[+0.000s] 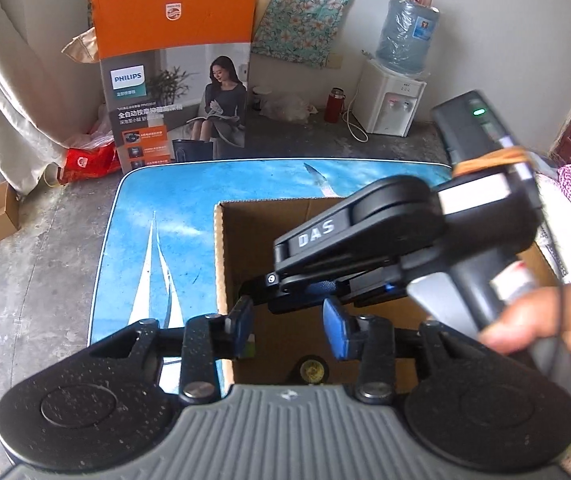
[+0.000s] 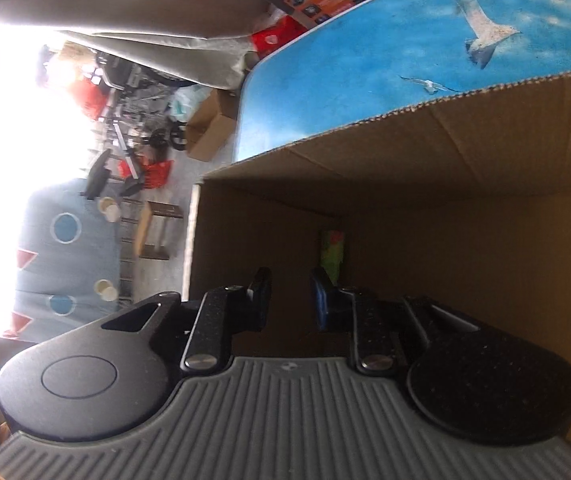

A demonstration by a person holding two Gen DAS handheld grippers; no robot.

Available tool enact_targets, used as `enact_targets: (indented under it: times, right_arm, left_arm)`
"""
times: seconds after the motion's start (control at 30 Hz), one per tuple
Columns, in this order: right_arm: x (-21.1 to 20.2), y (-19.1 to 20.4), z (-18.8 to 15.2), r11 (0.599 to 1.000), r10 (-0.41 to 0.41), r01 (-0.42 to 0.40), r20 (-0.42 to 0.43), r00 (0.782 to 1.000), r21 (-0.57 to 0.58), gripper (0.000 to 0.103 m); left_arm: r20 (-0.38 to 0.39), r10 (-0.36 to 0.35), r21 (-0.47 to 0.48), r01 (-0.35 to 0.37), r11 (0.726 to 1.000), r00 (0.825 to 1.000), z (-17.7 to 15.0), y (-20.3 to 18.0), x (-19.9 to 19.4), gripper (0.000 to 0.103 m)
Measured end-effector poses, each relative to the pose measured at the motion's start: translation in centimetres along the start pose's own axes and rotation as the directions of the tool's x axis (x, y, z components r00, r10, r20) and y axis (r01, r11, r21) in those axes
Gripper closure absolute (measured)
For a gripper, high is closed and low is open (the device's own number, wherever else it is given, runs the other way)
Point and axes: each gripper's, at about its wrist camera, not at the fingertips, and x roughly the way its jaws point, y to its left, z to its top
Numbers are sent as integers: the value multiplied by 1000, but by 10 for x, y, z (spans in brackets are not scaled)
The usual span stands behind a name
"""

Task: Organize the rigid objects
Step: 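Carry the green marker into the box and release it, then return to the pink cup and grasp the black oval object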

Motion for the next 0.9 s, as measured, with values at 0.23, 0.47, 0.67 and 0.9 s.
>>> enact_targets:
  times: [0.23, 0.47, 0.67, 0.9]
  right_arm:
    - [-31, 14, -13, 999, -6, 9, 71, 997, -42, 73]
    - [-124, 31, -71, 988, 82, -55, 190, 978, -142, 72]
    - [-202, 26, -154, 966, 164, -95, 290, 943, -239, 69]
    - [-199, -17, -254, 975, 137, -82, 268, 954, -205, 59]
  left_arm:
    - [78, -31, -15, 33, 999, 996, -7, 0, -39, 56]
    - [191, -61, 5, 62, 998, 980, -29, -2, -106, 47]
    - [237, -108, 11, 109, 994, 965, -79, -8, -147, 43]
    - [120, -185, 76, 177, 981, 975, -149, -33, -131, 43]
